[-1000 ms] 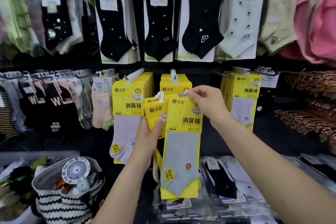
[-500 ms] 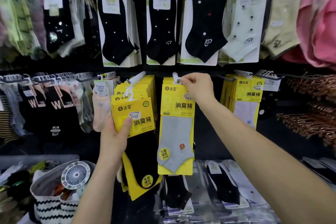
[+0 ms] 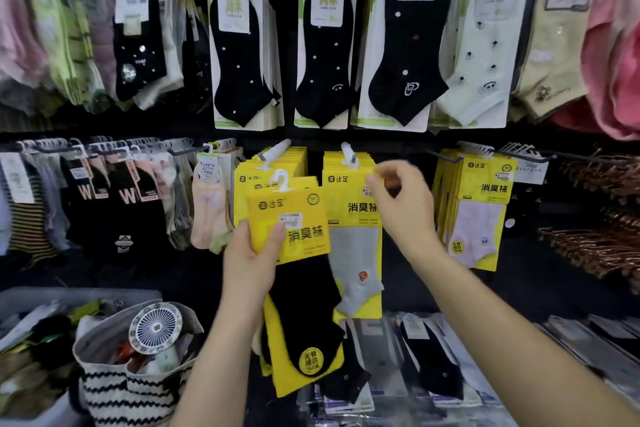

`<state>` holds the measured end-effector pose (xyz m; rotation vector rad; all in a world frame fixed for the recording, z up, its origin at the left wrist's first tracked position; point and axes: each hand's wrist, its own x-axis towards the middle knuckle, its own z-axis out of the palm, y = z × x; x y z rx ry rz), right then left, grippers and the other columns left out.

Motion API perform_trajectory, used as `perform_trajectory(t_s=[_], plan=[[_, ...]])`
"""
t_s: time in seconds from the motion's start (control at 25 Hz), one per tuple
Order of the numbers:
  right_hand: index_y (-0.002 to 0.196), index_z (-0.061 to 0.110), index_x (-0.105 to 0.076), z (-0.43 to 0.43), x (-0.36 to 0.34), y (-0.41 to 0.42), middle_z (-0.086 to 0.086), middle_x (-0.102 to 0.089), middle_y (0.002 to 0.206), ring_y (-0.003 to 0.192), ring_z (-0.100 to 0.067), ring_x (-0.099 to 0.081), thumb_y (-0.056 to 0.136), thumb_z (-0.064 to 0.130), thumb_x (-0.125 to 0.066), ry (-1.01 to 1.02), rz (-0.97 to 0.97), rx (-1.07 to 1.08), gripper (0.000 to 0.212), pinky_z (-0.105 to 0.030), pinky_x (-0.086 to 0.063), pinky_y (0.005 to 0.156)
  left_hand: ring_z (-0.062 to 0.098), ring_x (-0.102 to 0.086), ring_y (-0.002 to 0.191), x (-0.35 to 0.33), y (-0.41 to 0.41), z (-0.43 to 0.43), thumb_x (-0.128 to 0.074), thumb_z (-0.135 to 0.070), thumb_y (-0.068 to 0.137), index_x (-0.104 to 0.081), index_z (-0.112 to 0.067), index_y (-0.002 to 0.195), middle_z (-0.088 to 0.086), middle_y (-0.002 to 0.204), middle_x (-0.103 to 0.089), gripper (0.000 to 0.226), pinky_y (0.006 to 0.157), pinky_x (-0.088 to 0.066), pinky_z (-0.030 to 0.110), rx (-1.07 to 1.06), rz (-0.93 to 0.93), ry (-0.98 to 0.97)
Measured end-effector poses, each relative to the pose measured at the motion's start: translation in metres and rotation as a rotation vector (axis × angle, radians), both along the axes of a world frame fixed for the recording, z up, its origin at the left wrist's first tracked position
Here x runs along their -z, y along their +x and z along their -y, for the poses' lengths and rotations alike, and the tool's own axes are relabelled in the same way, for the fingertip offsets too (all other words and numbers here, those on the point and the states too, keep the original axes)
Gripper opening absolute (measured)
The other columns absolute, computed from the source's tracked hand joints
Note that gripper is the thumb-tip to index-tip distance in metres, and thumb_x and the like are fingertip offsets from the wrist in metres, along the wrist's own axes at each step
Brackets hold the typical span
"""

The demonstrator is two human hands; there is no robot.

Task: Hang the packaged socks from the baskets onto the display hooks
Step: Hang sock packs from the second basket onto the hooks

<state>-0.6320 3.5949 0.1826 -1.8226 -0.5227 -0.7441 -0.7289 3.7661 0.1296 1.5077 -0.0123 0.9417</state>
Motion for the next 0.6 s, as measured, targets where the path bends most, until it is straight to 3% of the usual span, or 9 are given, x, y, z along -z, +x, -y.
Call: perform_trajectory(t_s=[0.08, 0.12, 0.28, 0.48, 0.6], plan=[[0.082, 0.030, -0.057, -0.004, 0.020, -0.020, 0.011, -0.060, 0.082, 0.077, -0.004, -0.055, 0.082, 0.038, -0.065, 0.025, -0.118, -0.240, 0.012, -0.015, -0.045, 0.070, 0.016, -0.066, 0.097, 0.004, 0.005, 0.014, -0.062, -0.015, 0.088, -0.060, -0.025, 0.095, -0.005, 0.099, -0.069, 0.013, 0.085, -0.053, 0.036, 0.036, -0.045, -0.023], [0.081, 0.029, -0.056, -0.004, 0.029, -0.025, 0.009, -0.059, 0.079, 0.073, -0.005, -0.055, 0.079, 0.039, -0.068, 0.022, -0.182, -0.307, 0.015, -0.015, -0.046, 0.067, 0.015, -0.067, 0.095, 0.007, 0.007, 0.020, -0.064, -0.015, 0.086, -0.061, -0.025, 0.094, -0.003, 0.099, -0.070, 0.013, 0.083, -0.054, 0.034, 0.057, -0.053, -0.042], [0.088, 0.023, -0.058, 0.007, 0.042, -0.026, -0.004, -0.067, 0.086, 0.078, -0.017, -0.063, 0.080, 0.029, -0.070, 0.093, -0.357, -0.353, 0.015, -0.030, -0.053, 0.072, 0.010, -0.069, 0.088, 0.015, 0.010, 0.032, -0.070, -0.018, 0.080, -0.064, -0.026, 0.092, -0.006, 0.094, -0.073, 0.016, 0.072, -0.057, 0.026, 0.104, -0.070, -0.106], [0.094, 0.035, -0.057, 0.017, 0.025, -0.024, 0.007, -0.059, 0.095, 0.084, -0.005, -0.055, 0.083, 0.034, -0.066, 0.015, -0.135, -0.240, 0.014, -0.016, -0.043, 0.070, 0.008, -0.070, 0.082, 0.017, 0.013, 0.043, -0.072, -0.016, 0.078, -0.065, -0.024, 0.093, -0.005, 0.092, -0.073, 0.019, 0.067, -0.057, 0.022, 0.150, -0.094, -0.058], [0.078, 0.037, -0.063, 0.017, 0.005, -0.021, 0.009, -0.058, 0.098, 0.081, -0.002, -0.053, 0.083, 0.029, -0.067, -0.118, -0.105, -0.203, 0.011, -0.019, -0.041, 0.070, 0.008, -0.070, 0.079, 0.019, 0.018, 0.048, -0.073, -0.016, 0.077, -0.064, -0.025, 0.090, -0.007, 0.089, -0.073, 0.018, 0.065, -0.057, 0.021, 0.151, -0.109, -0.049]])
